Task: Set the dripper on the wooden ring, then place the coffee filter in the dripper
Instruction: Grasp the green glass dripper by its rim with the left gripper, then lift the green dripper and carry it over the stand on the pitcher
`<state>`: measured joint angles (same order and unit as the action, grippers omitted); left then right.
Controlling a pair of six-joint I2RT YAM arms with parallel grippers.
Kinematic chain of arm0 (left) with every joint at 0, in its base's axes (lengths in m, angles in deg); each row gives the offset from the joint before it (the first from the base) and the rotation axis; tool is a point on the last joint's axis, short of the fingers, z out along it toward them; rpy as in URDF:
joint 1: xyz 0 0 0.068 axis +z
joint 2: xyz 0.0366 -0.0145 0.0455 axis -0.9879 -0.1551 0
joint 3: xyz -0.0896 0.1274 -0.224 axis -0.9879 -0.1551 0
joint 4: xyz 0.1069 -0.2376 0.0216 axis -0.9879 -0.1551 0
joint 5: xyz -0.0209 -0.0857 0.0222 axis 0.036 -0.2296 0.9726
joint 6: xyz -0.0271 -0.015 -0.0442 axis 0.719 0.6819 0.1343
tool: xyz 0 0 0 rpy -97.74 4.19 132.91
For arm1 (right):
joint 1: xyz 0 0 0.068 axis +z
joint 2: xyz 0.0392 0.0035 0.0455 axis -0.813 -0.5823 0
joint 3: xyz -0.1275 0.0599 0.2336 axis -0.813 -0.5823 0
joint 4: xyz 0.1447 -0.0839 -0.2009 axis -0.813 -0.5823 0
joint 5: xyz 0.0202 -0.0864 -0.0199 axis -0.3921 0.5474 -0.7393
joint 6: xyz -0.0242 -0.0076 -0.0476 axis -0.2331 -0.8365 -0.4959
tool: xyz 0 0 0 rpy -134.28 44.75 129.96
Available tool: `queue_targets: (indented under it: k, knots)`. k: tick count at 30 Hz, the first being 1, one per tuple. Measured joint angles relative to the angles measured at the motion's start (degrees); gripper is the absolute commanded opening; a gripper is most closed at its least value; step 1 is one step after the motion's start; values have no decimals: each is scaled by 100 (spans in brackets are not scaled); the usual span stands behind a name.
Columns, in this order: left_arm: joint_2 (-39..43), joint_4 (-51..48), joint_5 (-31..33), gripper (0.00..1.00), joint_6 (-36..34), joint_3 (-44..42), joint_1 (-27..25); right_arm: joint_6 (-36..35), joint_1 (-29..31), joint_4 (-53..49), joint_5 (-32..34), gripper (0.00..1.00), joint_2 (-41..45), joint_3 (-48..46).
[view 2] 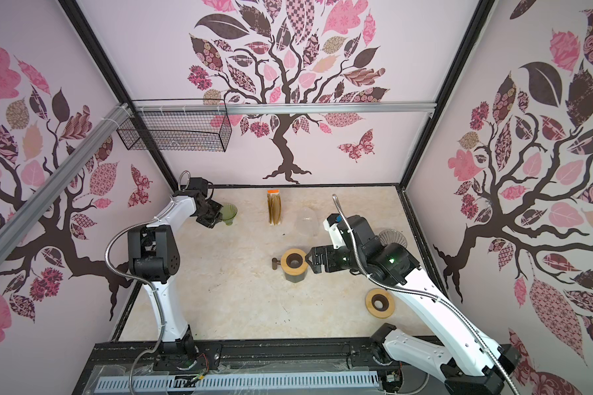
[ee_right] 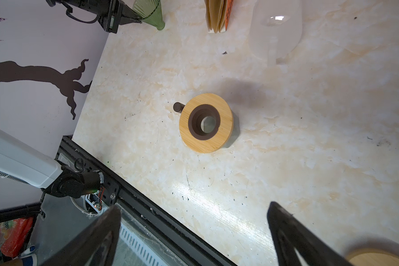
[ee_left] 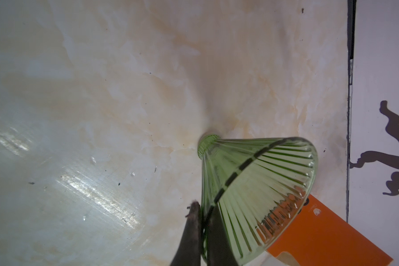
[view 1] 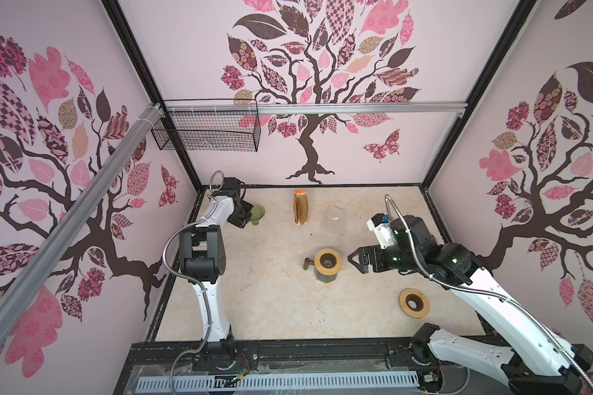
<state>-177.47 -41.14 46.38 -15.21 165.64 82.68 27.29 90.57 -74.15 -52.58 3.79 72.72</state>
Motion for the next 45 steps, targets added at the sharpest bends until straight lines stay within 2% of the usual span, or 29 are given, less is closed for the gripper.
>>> queue_targets:
  k: [12, 23, 33, 37, 45]
  knots:
    - [1023, -26, -938, 0, -179, -789, 321, 138, 0, 140, -17, 100, 111, -92]
    - [2826, -66, -1720, 0, -345, -1904, 337, 374, 0, 249, -70, 100, 424, -258]
    - [3995, -400, -2199, 0, -446, -2177, 271, 396, 0, 127, -153, 100, 455, -256]
    - [4177, -579, -2264, 0, -549, -2159, -76, 417, 0, 109, -179, 100, 459, -256]
    - [3980, -1169, -2035, 0, -774, -1718, -1554, 544, 0, 83, -68, 100, 361, -236]
